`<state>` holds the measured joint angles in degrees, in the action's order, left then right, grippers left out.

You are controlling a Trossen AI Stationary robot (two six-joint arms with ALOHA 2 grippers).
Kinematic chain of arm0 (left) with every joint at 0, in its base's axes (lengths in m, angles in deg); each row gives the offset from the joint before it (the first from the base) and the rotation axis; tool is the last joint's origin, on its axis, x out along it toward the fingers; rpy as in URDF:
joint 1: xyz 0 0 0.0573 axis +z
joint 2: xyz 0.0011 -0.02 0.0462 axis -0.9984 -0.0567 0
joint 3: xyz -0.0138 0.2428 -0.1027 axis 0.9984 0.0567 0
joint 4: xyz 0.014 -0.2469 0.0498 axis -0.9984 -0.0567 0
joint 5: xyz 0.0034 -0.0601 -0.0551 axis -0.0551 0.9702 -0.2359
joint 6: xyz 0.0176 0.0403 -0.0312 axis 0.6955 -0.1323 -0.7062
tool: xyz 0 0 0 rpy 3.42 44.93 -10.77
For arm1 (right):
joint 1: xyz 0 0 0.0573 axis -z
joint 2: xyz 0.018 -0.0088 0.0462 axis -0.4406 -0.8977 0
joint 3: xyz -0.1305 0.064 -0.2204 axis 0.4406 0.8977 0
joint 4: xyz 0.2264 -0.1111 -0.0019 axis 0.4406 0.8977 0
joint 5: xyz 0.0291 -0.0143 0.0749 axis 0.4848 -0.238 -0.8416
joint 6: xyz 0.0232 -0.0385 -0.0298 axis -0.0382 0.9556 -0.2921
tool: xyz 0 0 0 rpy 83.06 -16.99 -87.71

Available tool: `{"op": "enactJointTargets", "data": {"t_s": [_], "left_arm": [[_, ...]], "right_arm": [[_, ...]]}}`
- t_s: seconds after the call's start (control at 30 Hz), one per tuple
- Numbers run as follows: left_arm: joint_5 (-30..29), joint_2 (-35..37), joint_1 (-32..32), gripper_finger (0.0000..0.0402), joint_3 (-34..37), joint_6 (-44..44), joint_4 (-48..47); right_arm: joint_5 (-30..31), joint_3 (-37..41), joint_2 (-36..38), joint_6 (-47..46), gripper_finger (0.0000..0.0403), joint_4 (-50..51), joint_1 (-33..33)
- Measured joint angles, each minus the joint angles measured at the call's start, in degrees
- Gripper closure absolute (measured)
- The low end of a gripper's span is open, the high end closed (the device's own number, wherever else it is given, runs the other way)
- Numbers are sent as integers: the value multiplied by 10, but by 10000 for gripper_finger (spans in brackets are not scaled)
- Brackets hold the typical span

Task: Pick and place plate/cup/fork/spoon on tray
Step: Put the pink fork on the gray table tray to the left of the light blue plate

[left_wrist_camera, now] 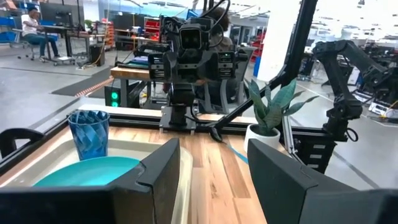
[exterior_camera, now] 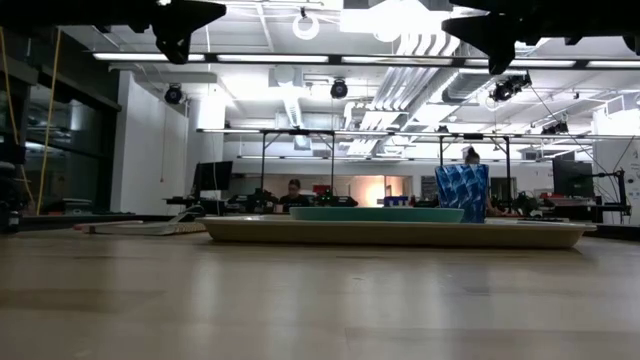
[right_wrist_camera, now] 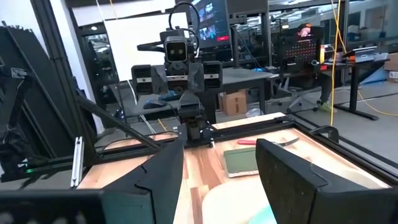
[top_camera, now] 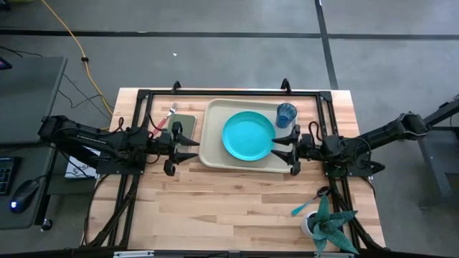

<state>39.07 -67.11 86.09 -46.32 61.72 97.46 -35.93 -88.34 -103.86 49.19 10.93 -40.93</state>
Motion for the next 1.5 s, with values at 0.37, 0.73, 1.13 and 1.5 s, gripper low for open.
{"op": "enactJointTargets", "data": {"t_s": [0.37, 0.73, 1.13, 1.5], "left_arm": [[-9, -2, 0, 234, 0, 0, 1], [-13, -2, 0, 234, 0, 0, 1], [-13, -2, 0, 234, 0, 0, 1], [-13, -2, 0, 234, 0, 1, 2]], "right_arm": [[-1, 0, 0, 0, 210, 1, 0], [-4, 0, 0, 0, 210, 1, 0], [-5, 0, 0, 0, 210, 1, 0], [-3, 0, 0, 1, 210, -2, 2]]}}
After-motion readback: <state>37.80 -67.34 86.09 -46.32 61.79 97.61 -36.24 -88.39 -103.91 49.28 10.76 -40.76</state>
